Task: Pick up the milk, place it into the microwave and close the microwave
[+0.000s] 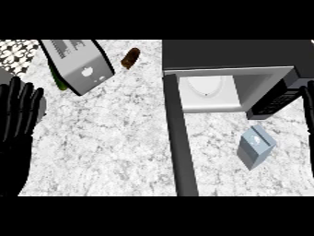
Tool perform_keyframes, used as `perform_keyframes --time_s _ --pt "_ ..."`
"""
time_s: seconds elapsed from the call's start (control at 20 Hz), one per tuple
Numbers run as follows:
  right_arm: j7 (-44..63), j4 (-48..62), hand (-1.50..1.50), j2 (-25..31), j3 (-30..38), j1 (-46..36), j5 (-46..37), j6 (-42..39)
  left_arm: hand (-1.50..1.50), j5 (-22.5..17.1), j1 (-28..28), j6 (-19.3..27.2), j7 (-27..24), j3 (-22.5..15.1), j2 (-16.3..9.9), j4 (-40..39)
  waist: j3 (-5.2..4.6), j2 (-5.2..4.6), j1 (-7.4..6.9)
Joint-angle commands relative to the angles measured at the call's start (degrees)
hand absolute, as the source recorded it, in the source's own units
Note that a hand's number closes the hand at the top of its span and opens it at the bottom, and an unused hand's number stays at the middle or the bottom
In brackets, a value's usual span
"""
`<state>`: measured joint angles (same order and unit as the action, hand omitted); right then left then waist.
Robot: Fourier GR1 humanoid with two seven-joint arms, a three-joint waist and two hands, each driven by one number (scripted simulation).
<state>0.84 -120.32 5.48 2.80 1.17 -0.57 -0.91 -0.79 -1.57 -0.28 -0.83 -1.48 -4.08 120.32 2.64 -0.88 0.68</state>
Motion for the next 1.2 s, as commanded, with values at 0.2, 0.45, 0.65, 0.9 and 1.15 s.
perform_keyframes --time_s 0.2,0.45,0.65,0.9,1.15 --pt "10.17 0.06 -1.50 7.23 -3.00 -3.36 0.36 -7.39 -1.50 5.61 -3.84 1.23 1.16 -4.45 0.89 3.19 -2.66 1.00 -1.22" --pt "20.97 -3.81 -1.50 8.77 -2.61 -6.37 12.52 -11.64 -1.50 -5.98 -12.84 -0.05 7.08 -6.73 3.96 12.56 -2.68 1.21 -1.59" --pt "25.41 -9.49 -1.50 9.12 -1.62 -2.86 13.39 -10.99 -1.50 -9.23 -19.81 -2.31 8.56 -5.04 1.81 18.62 -2.66 1.09 -1.00" --pt "23.46 -5.58 -1.50 8.88 -0.39 -3.54 8.72 -10.84 -1.50 -12.14 -28.77 -5.58 5.54 -4.31 1.67 23.73 -2.66 1.03 -1.26" --pt "16.13 -1.93 -1.50 9.50 1.10 2.20 7.07 -15.03 -1.50 -12.28 -34.10 -8.89 1.59 -4.38 2.08 25.03 -2.62 1.09 -1.22"
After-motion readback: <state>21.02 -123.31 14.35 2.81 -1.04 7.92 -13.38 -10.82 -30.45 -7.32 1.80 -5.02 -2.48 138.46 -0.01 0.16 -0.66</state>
